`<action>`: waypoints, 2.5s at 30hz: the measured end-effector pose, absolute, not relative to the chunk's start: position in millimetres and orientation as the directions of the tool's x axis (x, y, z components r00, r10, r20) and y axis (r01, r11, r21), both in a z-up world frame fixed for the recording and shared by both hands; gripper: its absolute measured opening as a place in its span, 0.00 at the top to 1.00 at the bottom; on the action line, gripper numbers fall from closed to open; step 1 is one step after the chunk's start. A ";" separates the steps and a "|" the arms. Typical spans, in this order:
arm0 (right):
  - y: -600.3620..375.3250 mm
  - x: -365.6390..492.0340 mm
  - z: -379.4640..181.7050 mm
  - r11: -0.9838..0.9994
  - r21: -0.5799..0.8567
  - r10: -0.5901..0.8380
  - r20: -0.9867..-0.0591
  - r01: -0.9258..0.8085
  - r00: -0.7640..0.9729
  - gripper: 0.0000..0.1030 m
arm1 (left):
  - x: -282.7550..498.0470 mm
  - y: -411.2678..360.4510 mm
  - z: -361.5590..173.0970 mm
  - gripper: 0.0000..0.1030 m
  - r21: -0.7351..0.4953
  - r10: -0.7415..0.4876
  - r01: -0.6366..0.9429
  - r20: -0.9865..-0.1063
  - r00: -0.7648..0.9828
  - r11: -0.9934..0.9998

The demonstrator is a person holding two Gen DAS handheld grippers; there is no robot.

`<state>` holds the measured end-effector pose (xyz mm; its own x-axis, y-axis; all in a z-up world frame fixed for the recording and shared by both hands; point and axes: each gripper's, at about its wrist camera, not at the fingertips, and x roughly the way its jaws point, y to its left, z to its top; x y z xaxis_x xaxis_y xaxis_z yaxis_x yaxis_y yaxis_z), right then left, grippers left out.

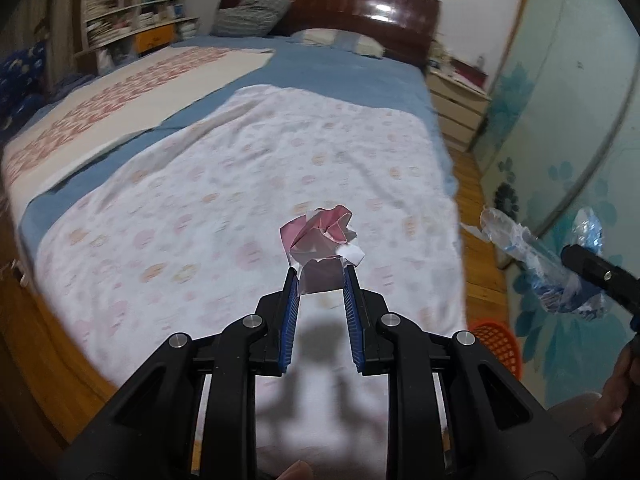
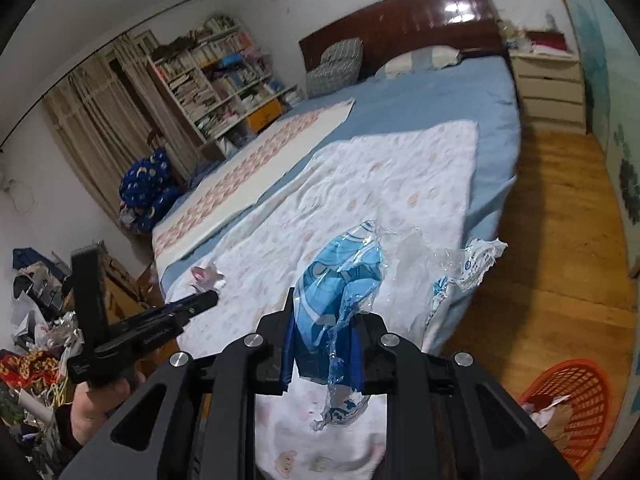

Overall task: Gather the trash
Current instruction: 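Carry the blue bag and pink paper to the red basket and open both tools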

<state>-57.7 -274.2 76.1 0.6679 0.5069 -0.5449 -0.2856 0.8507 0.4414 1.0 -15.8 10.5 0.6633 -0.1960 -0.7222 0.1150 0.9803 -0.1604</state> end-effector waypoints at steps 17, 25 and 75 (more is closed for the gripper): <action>-531.9 -164.8 -58.2 0.853 0.451 0.168 -0.715 0.263 0.679 0.77 | -5.0 -372.7 -67.7 0.78 -0.069 -0.453 0.728 -0.821 0.347 0.682; -574.5 -169.1 -154.6 0.822 0.433 0.186 -0.817 0.369 0.545 0.77 | -11.8 -419.4 -167.0 0.78 -0.087 -0.352 0.770 -0.918 0.185 0.632; -296.2 -58.8 125.8 0.951 0.273 0.265 -0.495 -0.141 0.827 0.11 | 17.0 -16.1 31.6 0.10 -0.065 -0.154 0.148 -0.651 0.743 0.987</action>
